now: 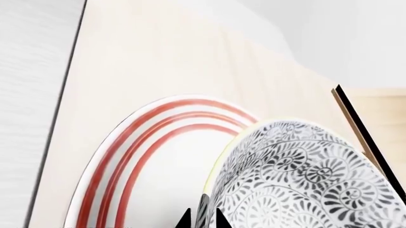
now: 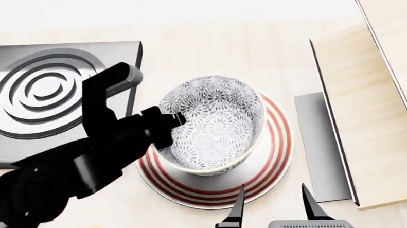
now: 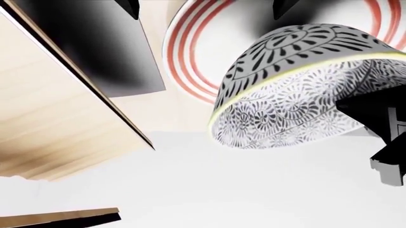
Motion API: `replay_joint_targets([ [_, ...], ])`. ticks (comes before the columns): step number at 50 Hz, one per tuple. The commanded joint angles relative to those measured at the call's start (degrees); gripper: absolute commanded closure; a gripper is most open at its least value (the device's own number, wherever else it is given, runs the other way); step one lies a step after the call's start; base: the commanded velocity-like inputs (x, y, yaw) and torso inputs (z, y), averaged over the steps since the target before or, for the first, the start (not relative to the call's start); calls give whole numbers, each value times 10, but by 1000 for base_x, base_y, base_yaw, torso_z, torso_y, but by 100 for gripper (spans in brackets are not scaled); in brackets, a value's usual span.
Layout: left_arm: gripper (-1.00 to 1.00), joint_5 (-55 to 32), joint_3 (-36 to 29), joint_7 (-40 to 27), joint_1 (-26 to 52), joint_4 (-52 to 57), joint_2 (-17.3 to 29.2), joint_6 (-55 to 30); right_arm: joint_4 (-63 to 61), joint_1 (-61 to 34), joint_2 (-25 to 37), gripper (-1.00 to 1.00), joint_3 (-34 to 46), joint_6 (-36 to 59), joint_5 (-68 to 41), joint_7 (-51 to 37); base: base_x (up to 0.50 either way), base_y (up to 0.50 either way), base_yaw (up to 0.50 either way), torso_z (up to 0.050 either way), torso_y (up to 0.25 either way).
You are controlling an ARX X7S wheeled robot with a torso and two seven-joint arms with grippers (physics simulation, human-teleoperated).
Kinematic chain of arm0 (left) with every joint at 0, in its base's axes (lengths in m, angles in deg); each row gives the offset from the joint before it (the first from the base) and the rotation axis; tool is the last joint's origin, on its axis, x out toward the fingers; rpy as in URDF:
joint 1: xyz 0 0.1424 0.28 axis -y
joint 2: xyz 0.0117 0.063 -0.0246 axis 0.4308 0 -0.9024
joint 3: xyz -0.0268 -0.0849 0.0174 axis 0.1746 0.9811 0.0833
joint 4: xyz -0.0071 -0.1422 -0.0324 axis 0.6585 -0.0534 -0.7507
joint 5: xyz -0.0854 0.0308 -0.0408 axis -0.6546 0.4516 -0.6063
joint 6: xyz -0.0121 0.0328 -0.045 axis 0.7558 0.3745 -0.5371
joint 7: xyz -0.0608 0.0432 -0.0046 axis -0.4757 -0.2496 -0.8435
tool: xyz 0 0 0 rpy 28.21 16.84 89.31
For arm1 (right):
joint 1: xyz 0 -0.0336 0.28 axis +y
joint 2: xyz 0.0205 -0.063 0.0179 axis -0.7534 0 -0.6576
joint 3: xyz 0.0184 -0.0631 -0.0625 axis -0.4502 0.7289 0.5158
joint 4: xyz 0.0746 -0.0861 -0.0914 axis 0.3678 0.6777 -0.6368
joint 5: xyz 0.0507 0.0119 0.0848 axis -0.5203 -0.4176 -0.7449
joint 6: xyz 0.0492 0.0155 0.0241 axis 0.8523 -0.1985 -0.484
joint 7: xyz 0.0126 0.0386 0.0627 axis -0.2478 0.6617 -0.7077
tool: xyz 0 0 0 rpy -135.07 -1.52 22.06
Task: Pick up the akita bowl and put it on the plate.
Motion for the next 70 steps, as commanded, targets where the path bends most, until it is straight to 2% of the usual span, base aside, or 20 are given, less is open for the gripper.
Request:
replay_joint_targets([
  [1,100,-4,4,7,5,-8,-6,2,4,-1,0,-100,1,-3,-1,1,0,0,0,0,0],
  [24,100,-1,-7,24,14,-40,-19,-2,5,0,1,-100,2,-4,-3,0,0,0,0,0,0],
  [25,-100,0,-8,21,14,-39,-19,1,5,0,1,-100,2,-4,-3,0,0,0,0,0,0],
  [41,-100,-8,-6,9,15,-24,-11,-5,6,-1,1,-100,4,-4,-4,-1,0,0,0,0,0],
  [56,-100,8,-19,-52,2,45,15,1,1,-2,3,-100,3,-3,-6,-4,0,0,0,0,0],
  [70,-100,30,-31,-127,-22,165,63,10,3,-3,3,-100,5,-5,-6,-3,0,0,0,0,0],
])
